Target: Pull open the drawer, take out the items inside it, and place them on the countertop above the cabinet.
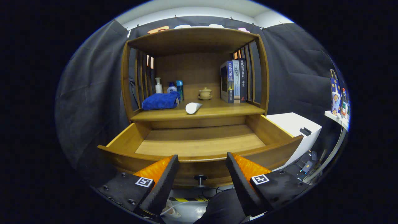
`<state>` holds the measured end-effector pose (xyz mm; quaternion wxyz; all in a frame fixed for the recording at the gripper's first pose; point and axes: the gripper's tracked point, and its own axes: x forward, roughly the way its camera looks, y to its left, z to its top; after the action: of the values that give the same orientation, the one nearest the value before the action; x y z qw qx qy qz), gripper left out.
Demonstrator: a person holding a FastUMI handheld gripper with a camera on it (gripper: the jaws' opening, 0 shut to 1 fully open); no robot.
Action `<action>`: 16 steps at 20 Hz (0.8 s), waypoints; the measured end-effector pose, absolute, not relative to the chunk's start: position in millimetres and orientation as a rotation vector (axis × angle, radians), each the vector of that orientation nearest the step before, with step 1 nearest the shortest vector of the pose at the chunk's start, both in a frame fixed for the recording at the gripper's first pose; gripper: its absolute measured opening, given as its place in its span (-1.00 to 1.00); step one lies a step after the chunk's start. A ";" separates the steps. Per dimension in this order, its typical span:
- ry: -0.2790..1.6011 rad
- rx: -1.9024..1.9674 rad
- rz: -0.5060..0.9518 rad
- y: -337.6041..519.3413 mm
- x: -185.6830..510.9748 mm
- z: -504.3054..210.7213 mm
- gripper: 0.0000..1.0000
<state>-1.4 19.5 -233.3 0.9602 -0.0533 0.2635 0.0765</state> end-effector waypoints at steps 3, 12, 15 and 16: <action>0.527 -0.100 0.167 25.1 -2.1 -236.5 1.00; 0.559 -0.100 0.166 23.0 3.0 -238.9 0.98; 0.588 -0.006 0.170 23.8 4.5 -243.4 0.98; 0.587 0.019 0.170 23.4 4.7 -243.7 0.98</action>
<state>4.7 23.4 -243.7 0.9537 0.0094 0.2888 0.0837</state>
